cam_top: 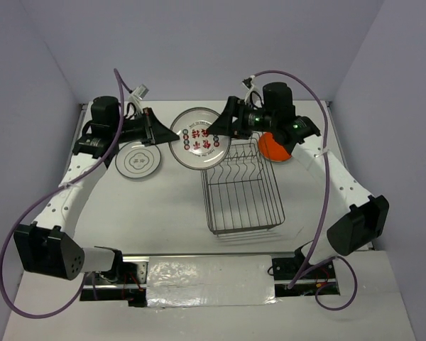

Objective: Unload the plates from the dish rack

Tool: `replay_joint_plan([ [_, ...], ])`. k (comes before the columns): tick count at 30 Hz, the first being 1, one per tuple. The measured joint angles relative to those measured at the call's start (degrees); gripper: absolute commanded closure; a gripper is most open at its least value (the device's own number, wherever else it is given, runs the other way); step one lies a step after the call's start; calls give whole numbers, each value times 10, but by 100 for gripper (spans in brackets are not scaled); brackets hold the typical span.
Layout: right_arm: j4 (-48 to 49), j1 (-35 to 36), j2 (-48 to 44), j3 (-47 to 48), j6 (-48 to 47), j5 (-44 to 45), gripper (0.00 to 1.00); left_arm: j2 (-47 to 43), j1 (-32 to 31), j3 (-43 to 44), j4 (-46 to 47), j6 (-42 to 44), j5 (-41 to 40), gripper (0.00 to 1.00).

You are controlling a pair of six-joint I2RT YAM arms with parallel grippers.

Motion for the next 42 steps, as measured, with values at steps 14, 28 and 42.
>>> replay_joint_plan([
  [14,-255,3,-19,41,-35,412,0,97,252,-66,-156,-19,-397,100],
  [28,-343,1,-93,43,-123,461,0,183,231,-44,-203,6,-417,0],
  [42,-424,-7,-329,51,-135,573,0,-149,125,50,-387,88,-578,0],
])
